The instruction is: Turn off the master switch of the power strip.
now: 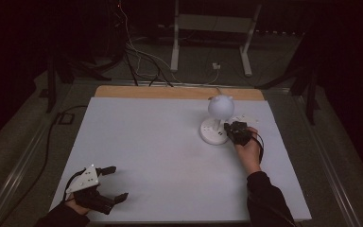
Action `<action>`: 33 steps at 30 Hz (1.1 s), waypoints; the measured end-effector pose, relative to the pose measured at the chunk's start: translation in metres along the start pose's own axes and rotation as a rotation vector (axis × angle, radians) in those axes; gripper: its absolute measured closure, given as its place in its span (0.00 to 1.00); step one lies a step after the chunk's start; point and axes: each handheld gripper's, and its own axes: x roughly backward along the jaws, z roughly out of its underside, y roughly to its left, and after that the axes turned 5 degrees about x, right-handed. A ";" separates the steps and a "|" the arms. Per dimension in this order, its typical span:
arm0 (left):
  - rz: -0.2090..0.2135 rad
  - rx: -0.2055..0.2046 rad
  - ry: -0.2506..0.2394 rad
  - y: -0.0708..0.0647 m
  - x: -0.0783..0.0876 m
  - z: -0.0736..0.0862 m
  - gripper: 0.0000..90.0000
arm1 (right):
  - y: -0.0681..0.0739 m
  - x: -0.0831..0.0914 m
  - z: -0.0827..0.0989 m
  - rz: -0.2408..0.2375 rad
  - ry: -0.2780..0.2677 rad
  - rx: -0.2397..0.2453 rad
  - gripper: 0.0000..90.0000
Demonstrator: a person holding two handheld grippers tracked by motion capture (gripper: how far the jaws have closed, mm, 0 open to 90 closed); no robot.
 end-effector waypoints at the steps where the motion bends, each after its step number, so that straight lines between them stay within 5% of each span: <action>1: 0.001 -0.002 0.001 0.000 0.000 0.000 0.00 | 0.000 0.000 0.001 0.003 -0.004 0.010 1.00; 27: 0.001 0.002 -0.005 0.001 0.000 0.000 0.00 | 0.005 -0.001 -0.001 0.035 0.013 -0.012 1.00; 30: 0.000 0.001 -0.007 0.001 0.001 0.000 0.00 | 0.004 0.002 -0.008 0.047 0.032 -0.034 1.00; 33: -0.002 0.002 -0.007 0.001 0.001 0.000 0.00 | -0.003 0.010 -0.013 0.033 -0.024 -0.097 1.00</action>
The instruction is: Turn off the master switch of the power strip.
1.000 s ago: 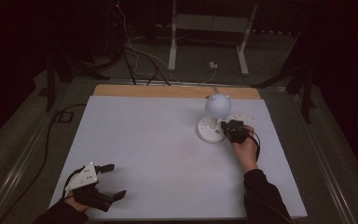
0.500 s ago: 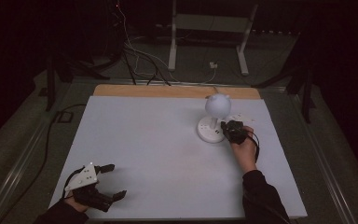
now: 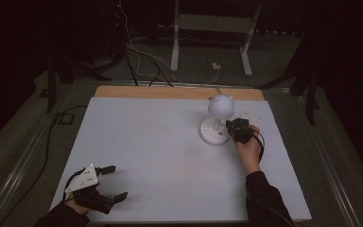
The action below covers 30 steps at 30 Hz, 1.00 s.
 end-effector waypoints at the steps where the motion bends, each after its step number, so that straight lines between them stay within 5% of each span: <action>1: 0.000 0.000 0.000 0.000 0.000 0.000 0.00 | -0.001 0.002 -0.002 0.000 -0.005 -0.003 1.00; 17: 0.006 0.000 -0.006 0.000 0.000 0.000 0.00 | -0.005 0.011 0.000 -0.015 0.007 0.017 0.93; 23: 0.006 0.000 -0.006 0.000 0.000 0.000 0.00 | -0.007 0.016 0.002 -0.019 0.001 0.026 0.69; 24: 0.005 0.001 -0.008 0.000 0.000 0.000 0.00 | -0.008 0.019 0.003 -0.038 -0.014 0.029 0.58; 30: 0.006 0.001 -0.008 0.000 0.000 0.000 0.00 | -0.008 0.025 0.004 -0.104 -0.021 0.030 0.28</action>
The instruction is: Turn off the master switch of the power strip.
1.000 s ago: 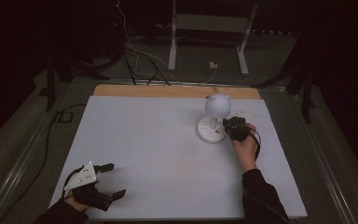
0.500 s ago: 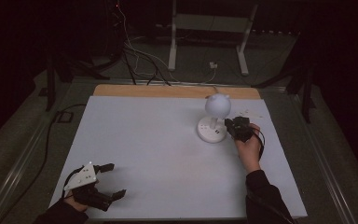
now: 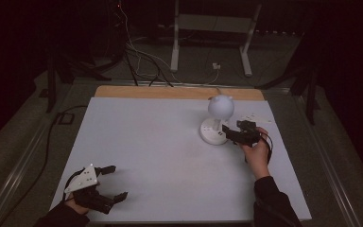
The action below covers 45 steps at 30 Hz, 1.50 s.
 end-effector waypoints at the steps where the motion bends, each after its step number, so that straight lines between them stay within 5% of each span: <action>1: 0.000 0.000 0.000 0.000 0.000 0.000 0.00 | 0.000 0.002 0.000 -0.005 -0.003 -0.011 0.26; 5: 0.001 -0.006 0.001 -0.001 0.000 0.000 0.00 | 0.001 0.009 0.000 -0.046 0.007 -0.024 0.17; 16: -0.001 -0.003 0.001 -0.001 0.000 0.000 0.00 | 0.008 0.030 0.003 -0.205 0.018 0.056 0.00; 18: -0.002 -0.002 -0.001 0.000 0.000 0.000 0.00 | 0.010 0.034 0.001 -0.196 0.053 0.067 0.00; 21: -0.002 -0.006 0.001 -0.001 0.000 0.000 0.00 | 0.016 0.044 0.003 -0.171 0.034 0.076 0.00; 45: 0.001 -0.007 0.002 -0.001 0.000 0.000 0.00 | 0.048 0.091 0.032 -0.304 -0.017 0.140 0.00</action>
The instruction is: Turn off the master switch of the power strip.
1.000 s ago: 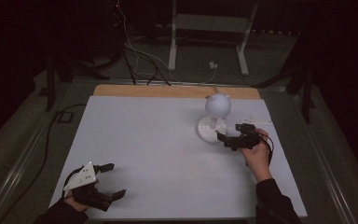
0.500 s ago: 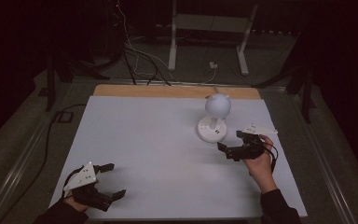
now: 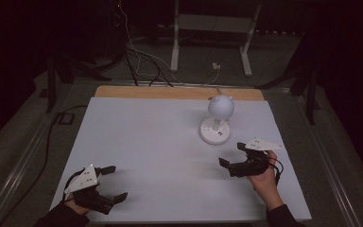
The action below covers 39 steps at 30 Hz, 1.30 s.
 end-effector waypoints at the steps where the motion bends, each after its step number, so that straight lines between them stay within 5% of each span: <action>1: 0.000 -0.001 0.002 0.000 0.000 0.000 0.00 | 0.002 0.001 0.002 -0.004 0.002 0.001 0.00; 24: 0.003 -0.002 0.003 0.000 0.000 0.000 0.00 | 0.017 0.005 0.049 -0.118 0.073 0.107 0.00; 39: 0.001 -0.003 0.006 -0.001 0.000 0.000 0.00 | 0.018 0.018 0.072 -0.130 0.091 0.188 0.00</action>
